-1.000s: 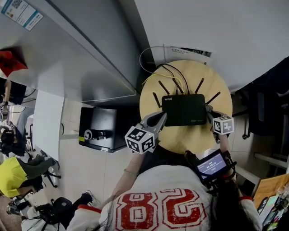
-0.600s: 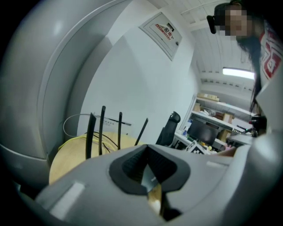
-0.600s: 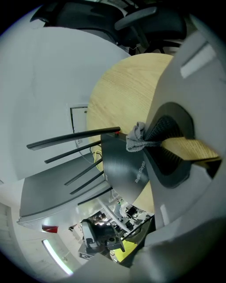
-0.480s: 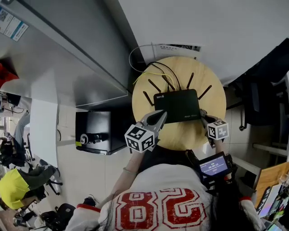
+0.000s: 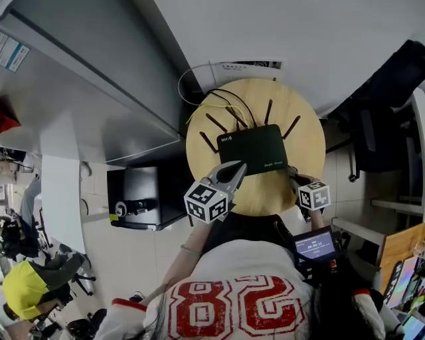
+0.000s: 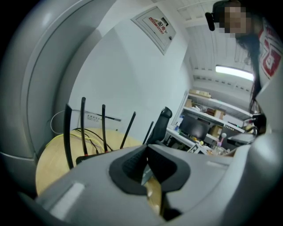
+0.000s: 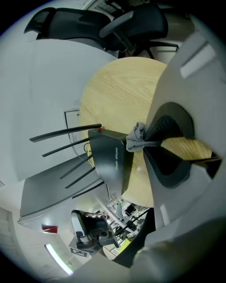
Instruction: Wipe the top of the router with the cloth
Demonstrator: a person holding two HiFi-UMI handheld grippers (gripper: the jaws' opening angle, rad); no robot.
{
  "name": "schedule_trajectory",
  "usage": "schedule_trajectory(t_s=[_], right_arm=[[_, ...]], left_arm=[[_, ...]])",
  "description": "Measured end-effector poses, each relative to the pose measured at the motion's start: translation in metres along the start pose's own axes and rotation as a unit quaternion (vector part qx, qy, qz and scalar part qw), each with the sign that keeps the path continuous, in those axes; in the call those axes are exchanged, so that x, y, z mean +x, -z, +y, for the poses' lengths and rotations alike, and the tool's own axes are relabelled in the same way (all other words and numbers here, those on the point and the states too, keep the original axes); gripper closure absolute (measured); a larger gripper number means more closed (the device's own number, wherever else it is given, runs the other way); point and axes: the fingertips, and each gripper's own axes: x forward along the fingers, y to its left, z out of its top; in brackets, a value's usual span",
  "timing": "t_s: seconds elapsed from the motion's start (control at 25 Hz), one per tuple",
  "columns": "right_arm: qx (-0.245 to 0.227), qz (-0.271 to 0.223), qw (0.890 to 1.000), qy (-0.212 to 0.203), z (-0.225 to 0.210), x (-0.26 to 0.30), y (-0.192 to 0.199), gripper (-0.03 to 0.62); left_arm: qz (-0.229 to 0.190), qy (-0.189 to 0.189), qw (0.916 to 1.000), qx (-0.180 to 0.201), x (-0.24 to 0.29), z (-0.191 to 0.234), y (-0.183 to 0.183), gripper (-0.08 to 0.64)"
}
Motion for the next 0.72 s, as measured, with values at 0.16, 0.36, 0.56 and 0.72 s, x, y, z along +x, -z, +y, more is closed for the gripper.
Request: schedule_trajectory(t_s=[0.16,0.36,0.56,0.72], right_arm=[[0.022,-0.007,0.999,0.025,-0.005,-0.007,0.003,0.554],[0.026,-0.009,1.000,0.013,0.004,-0.001,-0.004,0.554],[0.013,0.000,1.000,-0.001,0.021,0.009,-0.006,0.554],[-0.001,0.011,1.000,-0.015,0.035,0.017,-0.005,0.554]], left_arm=[[-0.002,-0.002,1.0000,0.000,-0.004,-0.001,0.002,0.558],[-0.004,-0.013,0.9999,-0.004,-0.012,0.005,0.001,0.558],[-0.011,-0.025,0.9996,-0.006,-0.023,0.012,0.002,0.558],[-0.017,-0.037,0.9991,-0.012,-0.031,0.018,0.003,0.558]])
